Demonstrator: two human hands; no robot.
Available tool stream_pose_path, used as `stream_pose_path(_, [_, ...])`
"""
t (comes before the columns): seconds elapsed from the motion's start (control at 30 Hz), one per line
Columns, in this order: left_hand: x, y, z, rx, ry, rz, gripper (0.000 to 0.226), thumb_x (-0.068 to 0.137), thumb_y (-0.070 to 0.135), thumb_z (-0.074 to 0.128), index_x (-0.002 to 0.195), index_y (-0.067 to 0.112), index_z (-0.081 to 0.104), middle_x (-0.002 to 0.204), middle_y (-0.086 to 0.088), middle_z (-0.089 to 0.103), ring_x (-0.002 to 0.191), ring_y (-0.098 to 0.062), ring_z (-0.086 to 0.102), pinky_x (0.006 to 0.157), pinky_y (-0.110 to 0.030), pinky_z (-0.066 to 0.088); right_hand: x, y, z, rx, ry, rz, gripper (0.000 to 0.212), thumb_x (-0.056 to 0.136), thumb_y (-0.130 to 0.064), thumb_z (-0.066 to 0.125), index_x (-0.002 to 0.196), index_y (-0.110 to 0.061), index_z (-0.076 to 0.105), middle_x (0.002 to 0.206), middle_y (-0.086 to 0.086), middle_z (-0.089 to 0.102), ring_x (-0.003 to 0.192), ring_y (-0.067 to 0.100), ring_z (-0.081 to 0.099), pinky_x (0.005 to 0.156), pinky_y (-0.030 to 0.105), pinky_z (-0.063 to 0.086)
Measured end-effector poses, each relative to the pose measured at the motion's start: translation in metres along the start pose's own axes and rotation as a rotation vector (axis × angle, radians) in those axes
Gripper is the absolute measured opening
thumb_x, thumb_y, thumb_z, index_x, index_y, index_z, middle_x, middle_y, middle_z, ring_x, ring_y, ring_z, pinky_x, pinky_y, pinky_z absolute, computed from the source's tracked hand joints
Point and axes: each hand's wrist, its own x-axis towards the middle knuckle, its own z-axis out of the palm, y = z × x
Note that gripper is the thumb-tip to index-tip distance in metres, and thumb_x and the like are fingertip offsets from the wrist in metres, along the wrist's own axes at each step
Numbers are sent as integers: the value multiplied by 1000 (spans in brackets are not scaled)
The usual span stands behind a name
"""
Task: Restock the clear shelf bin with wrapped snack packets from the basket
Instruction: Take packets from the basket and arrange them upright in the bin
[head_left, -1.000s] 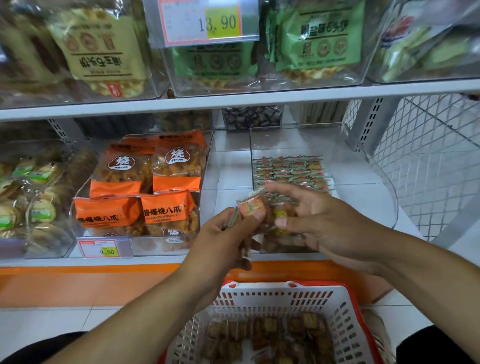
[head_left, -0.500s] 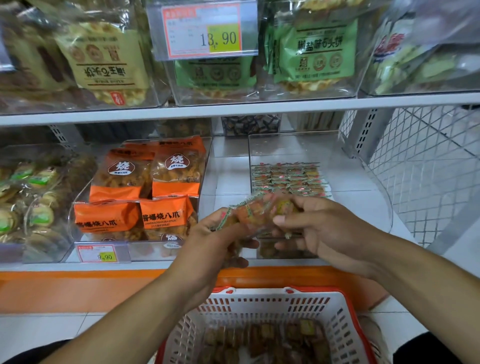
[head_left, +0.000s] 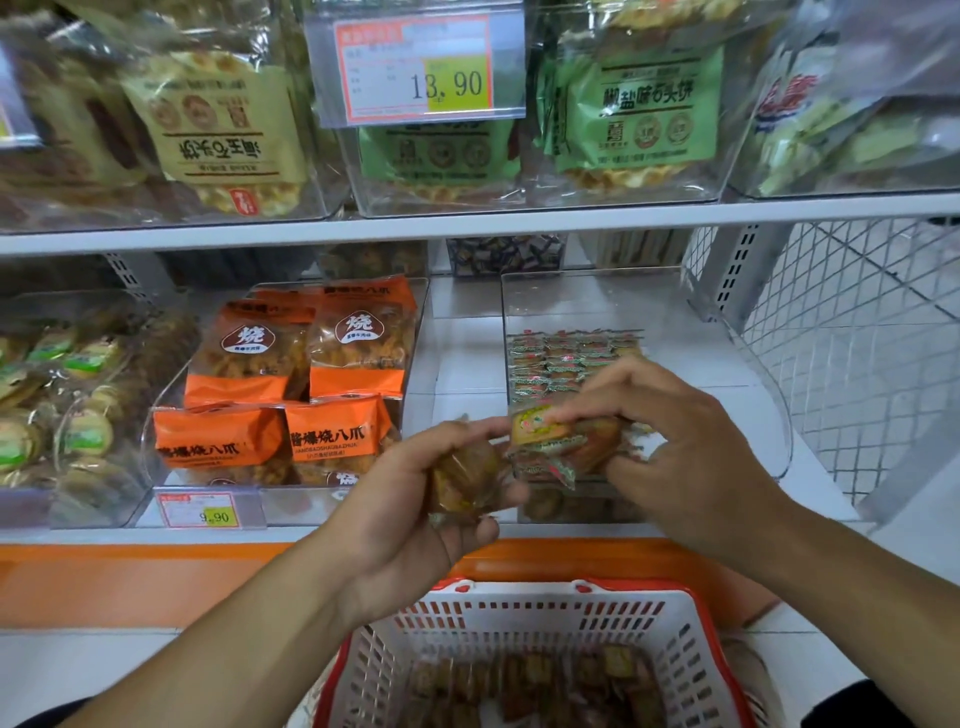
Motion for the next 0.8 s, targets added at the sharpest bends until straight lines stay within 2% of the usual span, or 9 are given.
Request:
stream_pose_path(0.07, [1,-5,1,44,4,-8,14,79,21,72,90,22,82,93,-8,75,72,-18,74,44,-23,53,-3,1,7,-35,-15,-18,64,71,10,76,108,-42,73,101,-16,58,97,5,60,78,7,42])
stream_pose_path(0.17, [4,-8,-2,74,91,61,26,67,11,78,90,24,82,93,-10,75,74,-16,73,47,-24,54,-3,3,9,-74,-108,-39,70,70,14,77,116,-39,73,99,-16,61,94,5,60,76,13,46])
stream_pose_path(0.3, [7,-6,-8,238,201,208,41,67,7,81,107,18,75,95,-11,77,76,-18,70,55,-26,56,1,2,1,127,-332,241,52,69,-27,92,108,-49,65,98,-17,73,92,2,69,79,28,53])
stream_pose_path(0.43, [7,-8,-6,348,212,229,31,76,2,79,100,20,76,83,-4,74,68,-14,67,56,-26,55,6,7,0,376,-229,365,38,60,-40,88,95,-37,72,95,-6,77,90,13,73,83,33,58])
stream_pose_path(0.5, [6,-9,-5,365,182,192,31,76,-1,78,98,22,78,82,-6,73,63,-13,62,57,-28,55,6,8,1,372,-237,411,48,64,-45,82,111,-37,75,105,-10,77,99,10,72,93,36,57])
stream_pose_path(0.57, [6,-10,-6,379,143,162,33,76,-1,77,99,23,78,83,-7,73,63,-14,57,59,-30,56,6,11,1,357,-276,463,65,69,-48,78,131,-29,67,119,-15,73,110,10,69,100,44,54])
stream_pose_path(0.67, [7,-11,-8,377,123,134,40,67,3,82,101,22,78,85,-13,73,69,-16,58,60,-30,56,4,13,3,357,-312,481,66,77,-44,73,139,-26,61,129,-14,67,117,9,66,104,43,52])
stream_pose_path(0.73, [7,-11,-8,376,127,122,45,63,6,85,105,19,77,92,-19,71,74,-20,58,60,-30,57,2,14,4,350,-340,501,61,82,-40,72,140,-28,59,130,-10,65,105,22,70,87,39,59])
stream_pose_path(0.8, [7,-11,-7,382,99,117,45,61,7,85,105,18,78,97,-20,72,72,-18,61,61,-31,58,1,14,4,374,-373,538,56,85,-37,72,140,-31,59,129,-10,66,92,30,71,66,30,57])
